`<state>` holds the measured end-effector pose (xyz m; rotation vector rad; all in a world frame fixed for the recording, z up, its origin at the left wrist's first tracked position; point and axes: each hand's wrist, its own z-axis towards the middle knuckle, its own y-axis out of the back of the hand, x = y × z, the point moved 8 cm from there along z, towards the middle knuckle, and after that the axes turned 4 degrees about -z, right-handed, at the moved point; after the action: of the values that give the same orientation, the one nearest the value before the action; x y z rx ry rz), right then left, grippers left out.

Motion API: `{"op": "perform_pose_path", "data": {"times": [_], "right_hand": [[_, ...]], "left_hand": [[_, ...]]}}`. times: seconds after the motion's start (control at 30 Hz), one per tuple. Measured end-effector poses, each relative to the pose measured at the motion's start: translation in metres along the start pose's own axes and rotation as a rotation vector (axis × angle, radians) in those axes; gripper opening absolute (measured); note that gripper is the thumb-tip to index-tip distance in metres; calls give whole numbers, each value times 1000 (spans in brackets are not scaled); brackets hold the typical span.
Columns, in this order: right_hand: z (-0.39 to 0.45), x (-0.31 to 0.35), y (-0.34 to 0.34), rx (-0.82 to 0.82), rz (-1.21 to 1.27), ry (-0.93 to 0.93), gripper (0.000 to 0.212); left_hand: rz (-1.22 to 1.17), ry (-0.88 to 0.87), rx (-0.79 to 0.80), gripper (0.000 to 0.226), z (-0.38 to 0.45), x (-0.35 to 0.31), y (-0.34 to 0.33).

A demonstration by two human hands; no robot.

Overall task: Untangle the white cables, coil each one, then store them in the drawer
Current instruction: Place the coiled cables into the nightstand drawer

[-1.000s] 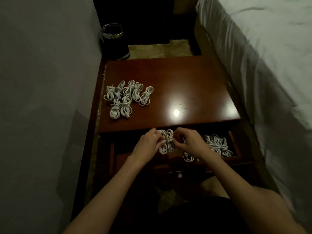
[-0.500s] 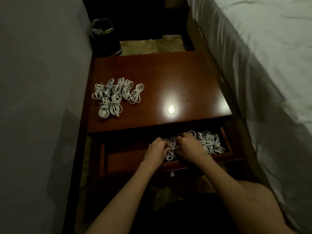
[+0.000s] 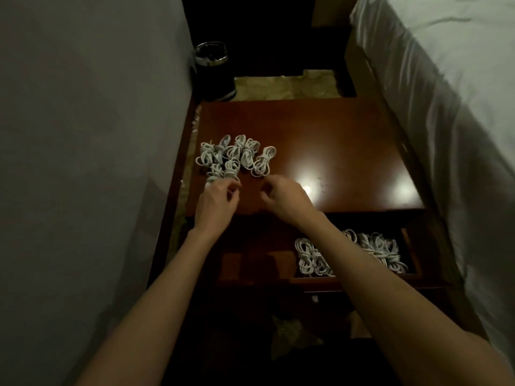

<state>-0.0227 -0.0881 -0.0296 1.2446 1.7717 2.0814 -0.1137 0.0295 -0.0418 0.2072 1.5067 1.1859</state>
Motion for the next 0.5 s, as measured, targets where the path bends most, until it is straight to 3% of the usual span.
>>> {"op": "perform_pose_path", "data": {"times": [0.1, 0.23, 0.37, 0.5], "right_hand": [[24, 18, -13, 52, 108, -13, 21], [45, 25, -33, 81, 184, -53, 32], [55, 20, -53, 170, 207, -77, 53], [53, 12, -51, 111, 221, -101, 39]], "left_hand": [[43, 50, -97, 22, 13, 25, 20], [25, 113, -53, 35, 25, 45, 14], [-40, 129, -72, 26, 34, 50, 15], [-73, 100, 13, 22, 34, 53, 14]]}}
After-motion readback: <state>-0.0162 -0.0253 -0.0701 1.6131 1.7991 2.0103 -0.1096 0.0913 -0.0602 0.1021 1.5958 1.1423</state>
